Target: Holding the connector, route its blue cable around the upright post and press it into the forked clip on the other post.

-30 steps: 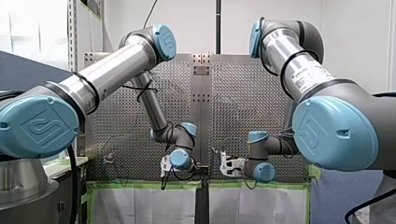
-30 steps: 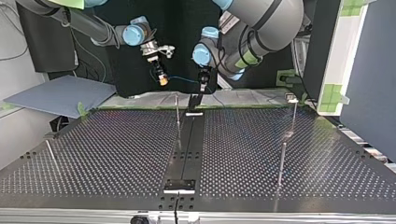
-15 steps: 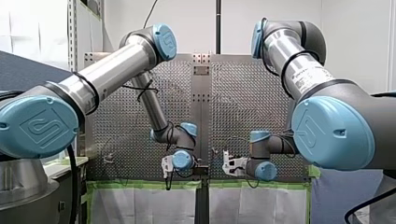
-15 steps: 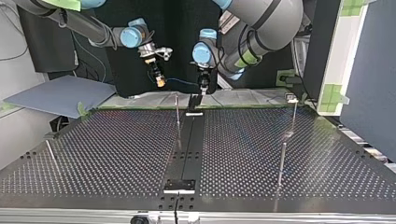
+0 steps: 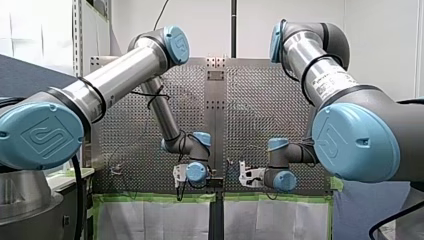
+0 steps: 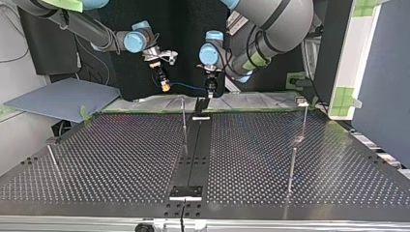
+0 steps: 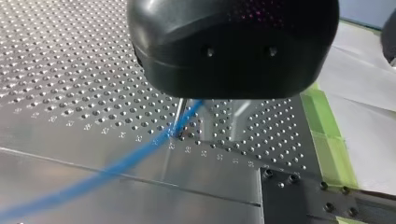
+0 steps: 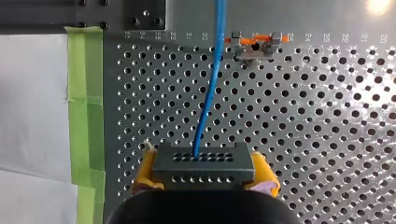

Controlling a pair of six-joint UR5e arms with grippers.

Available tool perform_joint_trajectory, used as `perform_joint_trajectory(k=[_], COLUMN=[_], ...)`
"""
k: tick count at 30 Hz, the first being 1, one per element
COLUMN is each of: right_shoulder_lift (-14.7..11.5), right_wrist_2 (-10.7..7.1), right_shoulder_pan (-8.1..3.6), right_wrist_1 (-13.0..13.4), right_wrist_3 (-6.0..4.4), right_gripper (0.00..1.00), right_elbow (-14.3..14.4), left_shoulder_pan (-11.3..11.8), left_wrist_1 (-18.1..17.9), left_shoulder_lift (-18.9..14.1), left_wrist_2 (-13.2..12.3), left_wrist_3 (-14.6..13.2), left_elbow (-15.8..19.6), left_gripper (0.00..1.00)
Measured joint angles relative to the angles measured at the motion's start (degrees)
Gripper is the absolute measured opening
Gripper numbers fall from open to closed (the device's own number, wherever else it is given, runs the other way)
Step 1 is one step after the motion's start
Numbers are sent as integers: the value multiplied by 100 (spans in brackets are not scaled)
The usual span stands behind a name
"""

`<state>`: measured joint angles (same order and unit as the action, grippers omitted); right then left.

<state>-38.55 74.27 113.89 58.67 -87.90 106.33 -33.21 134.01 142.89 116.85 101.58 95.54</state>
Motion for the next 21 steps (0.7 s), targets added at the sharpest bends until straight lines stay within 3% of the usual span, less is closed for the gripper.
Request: perform_joint_trajectory(k=[10, 21], right_shoulder_lift=[0, 2], right_wrist_2=[8, 25], right_shoulder_pan=[-41, -124], right_wrist_1=[-80, -142], right_wrist_3=[-23, -32], right_gripper=[0, 0], right_elbow=[-84, -174], left_shoulder_pan=[-56, -176], left_wrist_1=[18, -125], left_shoulder_lift=[-1, -1], left_wrist_2=[-10, -10], left_wrist_3=[-430, -646], left_elbow=[1, -1], left_gripper=[0, 0])
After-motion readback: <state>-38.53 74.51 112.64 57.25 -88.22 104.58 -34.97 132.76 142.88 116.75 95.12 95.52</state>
